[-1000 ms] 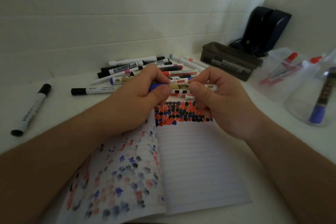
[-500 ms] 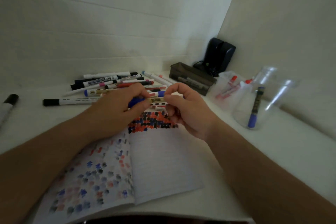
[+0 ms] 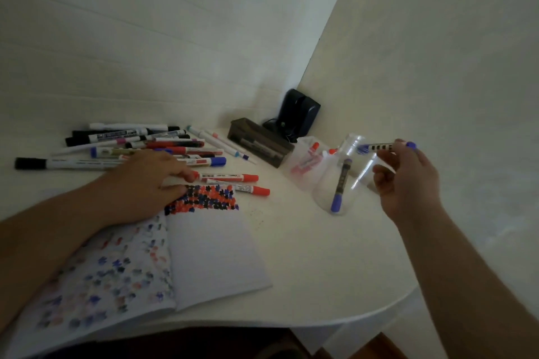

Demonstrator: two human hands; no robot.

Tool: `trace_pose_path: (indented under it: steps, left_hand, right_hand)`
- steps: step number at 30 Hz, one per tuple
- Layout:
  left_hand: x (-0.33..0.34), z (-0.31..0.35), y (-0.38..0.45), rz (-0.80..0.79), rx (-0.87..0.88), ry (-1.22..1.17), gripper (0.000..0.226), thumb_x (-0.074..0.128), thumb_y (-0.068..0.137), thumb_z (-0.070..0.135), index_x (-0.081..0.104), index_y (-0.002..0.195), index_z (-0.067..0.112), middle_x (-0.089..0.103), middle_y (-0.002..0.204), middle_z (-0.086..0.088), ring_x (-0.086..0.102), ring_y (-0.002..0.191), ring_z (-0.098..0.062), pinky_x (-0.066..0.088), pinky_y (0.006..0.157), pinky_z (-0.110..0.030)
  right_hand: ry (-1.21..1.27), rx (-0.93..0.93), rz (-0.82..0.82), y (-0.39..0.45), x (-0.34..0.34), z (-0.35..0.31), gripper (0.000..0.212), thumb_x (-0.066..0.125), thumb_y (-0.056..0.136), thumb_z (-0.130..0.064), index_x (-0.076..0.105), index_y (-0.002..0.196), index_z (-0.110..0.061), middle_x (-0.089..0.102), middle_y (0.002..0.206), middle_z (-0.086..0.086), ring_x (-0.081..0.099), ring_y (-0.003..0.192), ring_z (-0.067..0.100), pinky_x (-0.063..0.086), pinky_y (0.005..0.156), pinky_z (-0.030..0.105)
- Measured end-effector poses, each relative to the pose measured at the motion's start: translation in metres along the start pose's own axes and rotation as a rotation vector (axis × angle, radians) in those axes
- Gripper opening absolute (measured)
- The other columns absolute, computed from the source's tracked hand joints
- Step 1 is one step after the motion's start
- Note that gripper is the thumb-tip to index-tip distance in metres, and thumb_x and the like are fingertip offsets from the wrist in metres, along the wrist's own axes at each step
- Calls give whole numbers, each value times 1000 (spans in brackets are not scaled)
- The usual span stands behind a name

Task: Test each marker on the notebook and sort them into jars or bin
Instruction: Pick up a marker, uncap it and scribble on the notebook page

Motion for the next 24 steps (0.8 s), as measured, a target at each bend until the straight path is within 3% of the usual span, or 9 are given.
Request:
trace_pose_path:
  steps: [4,7,9,12,14,16,21,24]
  left_hand:
    - [-2,-5,-2,5,-10,-24,15,65,94,46,59,101,57,62,119,16,52,114,-9,45,102,-40]
    - [-1,-3,1,9,5,10,18,64,97,41,67,114,44,61,108,19,51,98,0,42,86,-24]
    - [2,-1,3,-3,5,19,20,63,99,38,69,118,38,52,94,28,49,86,6,34,72,-14]
    - [5,0,4,-25,2,2,23,63,99,38,70,121,39,57,96,28,54,87,6,41,72,-16]
    - [6,-1,3,-42,-14,-8,24,63,98,39,69,121,42,63,108,24,56,92,5,49,82,-24]
    - [7,-2,3,-55,-25,-9,24,63,98,39,68,121,43,64,114,21,55,97,4,50,86,-27]
    - [3,1,5,-36,-20,29,18,63,98,38,70,114,43,60,113,23,52,105,0,45,96,-32]
    - [-4,4,5,6,-23,117,20,57,98,45,71,112,47,62,112,21,52,110,-6,45,103,-41]
  right_hand:
    - [-72,-93,-54,-5,19,-2,49,62,97,-15,51,142,-29,74,91,3,55,57,15,50,56,24]
    - [-312,-251,-200,-23,60,3,44,62,94,-4,58,132,-26,70,83,9,53,53,15,47,51,26]
    - [-585,-297,-443,-41,105,32,24,67,97,-10,68,115,-26,71,89,9,59,60,15,49,55,25]
    - [-1186,-381,-809,-67,159,105,19,68,98,-34,69,117,-35,63,110,-10,61,95,9,51,83,27]
    - [-1458,-421,-902,-70,179,139,29,66,98,-41,66,126,-34,57,119,-5,54,104,13,46,89,29]
    - [-1610,-339,-951,-66,187,160,33,62,100,-43,63,130,-31,58,122,0,52,105,15,43,88,29]
    - [-1760,-292,-1084,-65,184,145,21,55,103,-45,62,117,-31,62,101,-5,58,90,12,44,72,26]
    - [-1376,-269,-1090,-71,195,112,18,56,102,-41,65,101,-26,66,84,-2,62,74,14,49,66,28]
Point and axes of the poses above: each hand's wrist, its own y-axis towards the middle knuckle, its own x-axis out of the palm, z = x × y, the point moved 10 cm from there along y, towards the middle knuckle
